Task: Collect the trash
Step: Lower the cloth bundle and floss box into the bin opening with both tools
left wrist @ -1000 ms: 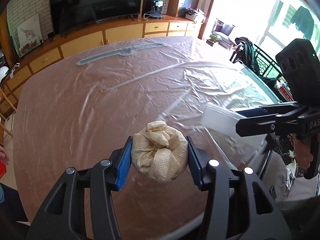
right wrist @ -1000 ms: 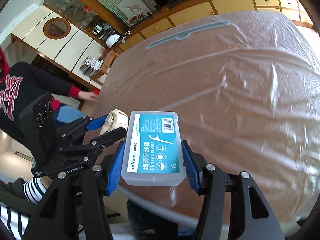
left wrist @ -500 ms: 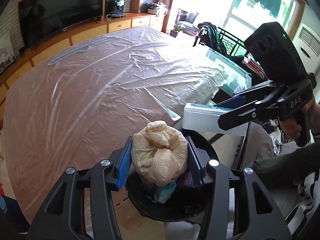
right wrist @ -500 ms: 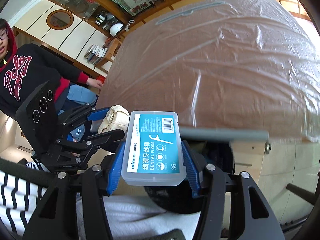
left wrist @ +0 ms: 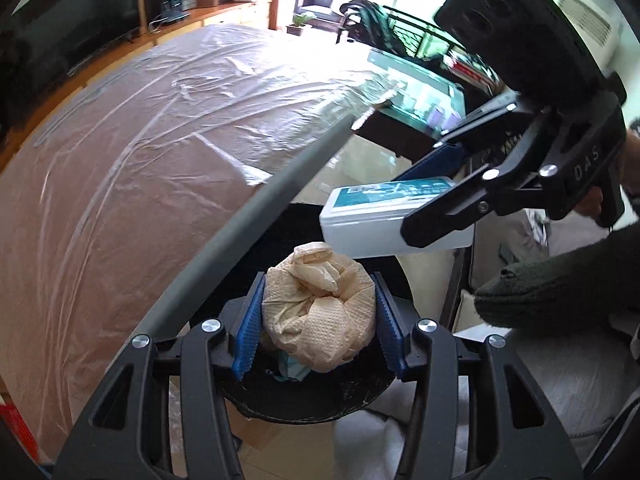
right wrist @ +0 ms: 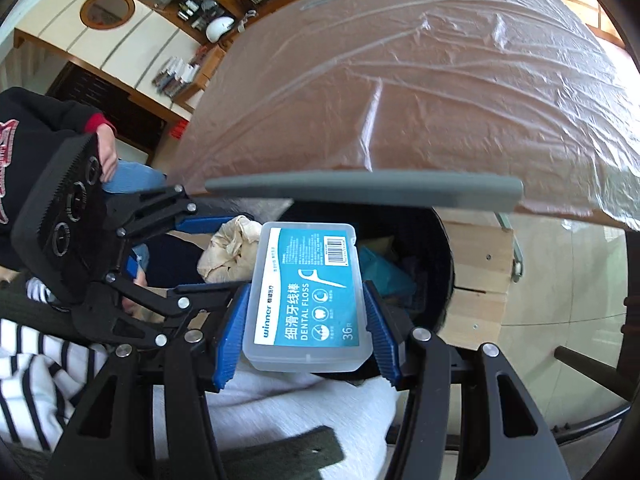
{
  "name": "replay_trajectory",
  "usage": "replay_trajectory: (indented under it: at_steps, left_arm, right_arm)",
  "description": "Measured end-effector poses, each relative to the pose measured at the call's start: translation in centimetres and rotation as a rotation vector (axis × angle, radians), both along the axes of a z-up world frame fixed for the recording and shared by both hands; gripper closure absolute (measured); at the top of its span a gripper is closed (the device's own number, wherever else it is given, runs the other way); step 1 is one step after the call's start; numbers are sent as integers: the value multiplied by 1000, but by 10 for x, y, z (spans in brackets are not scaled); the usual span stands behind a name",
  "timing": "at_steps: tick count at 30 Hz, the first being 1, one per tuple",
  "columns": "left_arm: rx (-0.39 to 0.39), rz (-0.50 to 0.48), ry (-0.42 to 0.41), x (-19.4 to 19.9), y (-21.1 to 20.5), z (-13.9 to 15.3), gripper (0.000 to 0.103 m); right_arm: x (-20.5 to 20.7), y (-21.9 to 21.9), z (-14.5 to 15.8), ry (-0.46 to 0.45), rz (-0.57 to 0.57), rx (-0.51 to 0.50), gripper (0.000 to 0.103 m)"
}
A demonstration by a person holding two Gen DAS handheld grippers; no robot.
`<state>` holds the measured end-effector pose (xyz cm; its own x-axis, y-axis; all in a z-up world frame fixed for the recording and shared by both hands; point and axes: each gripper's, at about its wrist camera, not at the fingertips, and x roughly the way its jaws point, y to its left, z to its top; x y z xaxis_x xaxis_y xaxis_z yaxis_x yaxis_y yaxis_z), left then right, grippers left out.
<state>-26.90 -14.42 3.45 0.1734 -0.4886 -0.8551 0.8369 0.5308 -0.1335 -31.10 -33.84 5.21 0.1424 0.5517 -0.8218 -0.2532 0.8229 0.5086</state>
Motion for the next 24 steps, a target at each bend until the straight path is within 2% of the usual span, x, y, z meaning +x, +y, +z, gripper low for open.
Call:
replay_trajectory:
  at_steps: [11, 24]
  left_arm:
    - [100, -75, 19, -9, -6, -36, 52]
    - [205, -68, 21, -5, -4, -66, 52]
  right_arm:
    - [-12, 6, -25, 35, -15, -55, 49]
    - [-1, 10, -63, 100, -56, -110, 49]
